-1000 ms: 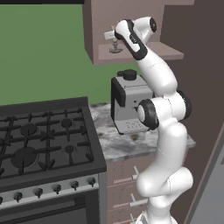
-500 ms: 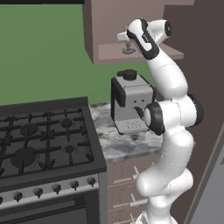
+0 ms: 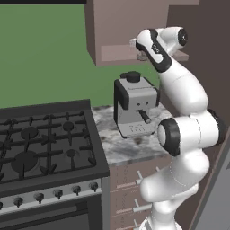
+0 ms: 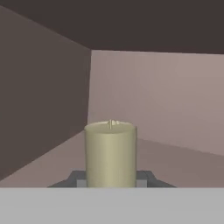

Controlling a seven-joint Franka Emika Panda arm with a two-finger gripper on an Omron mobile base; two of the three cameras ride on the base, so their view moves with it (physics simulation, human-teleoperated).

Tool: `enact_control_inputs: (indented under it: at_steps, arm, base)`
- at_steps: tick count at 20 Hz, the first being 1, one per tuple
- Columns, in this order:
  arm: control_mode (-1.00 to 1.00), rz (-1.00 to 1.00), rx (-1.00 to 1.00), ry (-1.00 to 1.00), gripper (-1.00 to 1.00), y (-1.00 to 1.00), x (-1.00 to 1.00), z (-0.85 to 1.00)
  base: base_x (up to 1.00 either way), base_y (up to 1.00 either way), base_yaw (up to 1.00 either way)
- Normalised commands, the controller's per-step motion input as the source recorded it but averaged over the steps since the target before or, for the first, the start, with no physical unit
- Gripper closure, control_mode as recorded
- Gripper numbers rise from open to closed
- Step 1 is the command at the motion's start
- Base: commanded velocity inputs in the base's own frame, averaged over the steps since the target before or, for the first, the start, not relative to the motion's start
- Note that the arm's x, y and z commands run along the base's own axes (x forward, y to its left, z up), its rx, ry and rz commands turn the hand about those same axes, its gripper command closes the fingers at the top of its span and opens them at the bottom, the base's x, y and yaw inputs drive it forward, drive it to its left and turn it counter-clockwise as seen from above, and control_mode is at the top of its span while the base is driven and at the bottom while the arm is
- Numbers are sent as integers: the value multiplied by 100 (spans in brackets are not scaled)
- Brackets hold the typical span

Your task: Get the candle and the liquor from the cabinet and move them to the dining counter.

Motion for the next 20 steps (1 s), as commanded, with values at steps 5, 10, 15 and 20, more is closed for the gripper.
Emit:
enact_control_inputs:
  at_steps: [5,10,15,20]
  arm:
    - [-100,-16,0,0,100,-39,-83,0]
    - [-100,-21,0,0,100,-31,-81,0]
    - [-100,-22,1,1,100,-24,-76,6]
    - [-100,-19,1,0,100,-23,-75,0]
  base:
    - [0,0,0]
    - [0,0,0]
    - [0,0,0]
    - [0,0,0]
